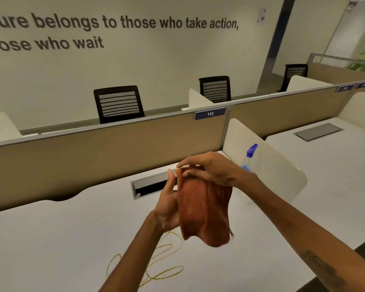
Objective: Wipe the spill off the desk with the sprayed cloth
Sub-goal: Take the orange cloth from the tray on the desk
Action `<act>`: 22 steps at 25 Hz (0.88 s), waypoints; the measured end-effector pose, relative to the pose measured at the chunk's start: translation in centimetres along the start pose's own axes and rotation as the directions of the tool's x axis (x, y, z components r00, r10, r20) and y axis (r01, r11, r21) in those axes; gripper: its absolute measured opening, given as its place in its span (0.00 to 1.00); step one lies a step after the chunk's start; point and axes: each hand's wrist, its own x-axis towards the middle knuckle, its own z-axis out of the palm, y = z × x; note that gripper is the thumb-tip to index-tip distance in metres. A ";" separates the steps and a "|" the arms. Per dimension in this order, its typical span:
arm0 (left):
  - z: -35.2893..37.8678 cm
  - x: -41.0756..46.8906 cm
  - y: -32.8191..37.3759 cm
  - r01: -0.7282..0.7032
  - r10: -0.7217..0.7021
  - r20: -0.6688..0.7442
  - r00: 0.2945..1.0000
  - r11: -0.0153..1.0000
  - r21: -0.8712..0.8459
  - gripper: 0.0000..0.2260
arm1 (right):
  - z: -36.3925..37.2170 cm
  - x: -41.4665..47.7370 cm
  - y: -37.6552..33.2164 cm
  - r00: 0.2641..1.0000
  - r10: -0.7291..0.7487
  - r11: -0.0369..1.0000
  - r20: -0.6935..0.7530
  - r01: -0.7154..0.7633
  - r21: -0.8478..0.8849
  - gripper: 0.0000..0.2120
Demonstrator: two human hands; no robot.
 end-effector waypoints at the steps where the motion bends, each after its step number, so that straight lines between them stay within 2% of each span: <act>1: 0.1 -0.7 -0.2 0.016 -0.016 0.021 1.000 1.000 -0.014 0.46 | 0.3 0.2 0.2 1.000 0.020 0.998 0.003 -0.020 -0.052 0.15; 3: 0.5 -1.8 -0.5 0.012 -0.011 -0.019 1.000 0.998 0.067 0.47 | 0.8 0.4 0.5 1.000 0.005 0.994 -0.018 -0.007 -0.108 0.13; 6: 0.3 -2.1 -0.6 0.066 -0.026 -0.179 0.983 0.973 0.222 0.44 | 1.7 0.5 0.9 0.997 -0.028 0.994 -0.066 0.021 -0.107 0.12; 8: 0.4 -2.0 -0.2 0.059 -0.024 -0.190 0.982 0.982 0.182 0.37 | 2.3 0.6 1.7 0.992 -0.011 0.996 -0.125 -0.001 -0.092 0.11; 10: 0.8 -1.8 0.1 0.073 -0.048 -0.198 0.979 0.990 0.120 0.30 | 2.7 0.4 2.4 0.981 0.076 0.997 -0.177 -0.080 -0.016 0.14; 12: 0.8 -1.5 0.1 0.090 -0.071 -0.198 0.978 0.992 0.091 0.30 | 3.0 0.0 3.3 0.953 0.259 0.960 -0.156 -0.236 0.154 0.18; 14: 0.8 -1.3 0.1 0.091 -0.079 -0.190 0.978 0.994 0.054 0.29 | 3.5 -0.6 4.2 0.876 0.476 0.830 -0.072 -0.421 0.366 0.26; 16: 0.7 -1.0 0.2 0.071 -0.063 -0.199 0.978 0.997 0.033 0.28 | 3.9 -1.4 4.9 0.753 0.654 0.583 0.074 -0.563 0.586 0.34; 17: 0.7 -0.8 0.4 0.060 -0.053 -0.207 0.977 0.998 0.027 0.27 | 4.2 -2.0 5.2 0.729 0.668 0.475 0.150 -0.573 0.668 0.36; 19: 0.5 -0.4 0.6 0.048 -0.042 -0.210 0.977 0.999 0.023 0.25 | 4.9 -2.9 6.1 0.769 0.606 0.390 0.202 -0.509 0.767 0.34; 22: 0.4 0.1 1.0 0.052 -0.046 -0.182 0.982 0.998 0.028 0.23 | 5.2 -3.2 7.3 0.814 0.560 0.377 0.155 -0.417 0.827 0.28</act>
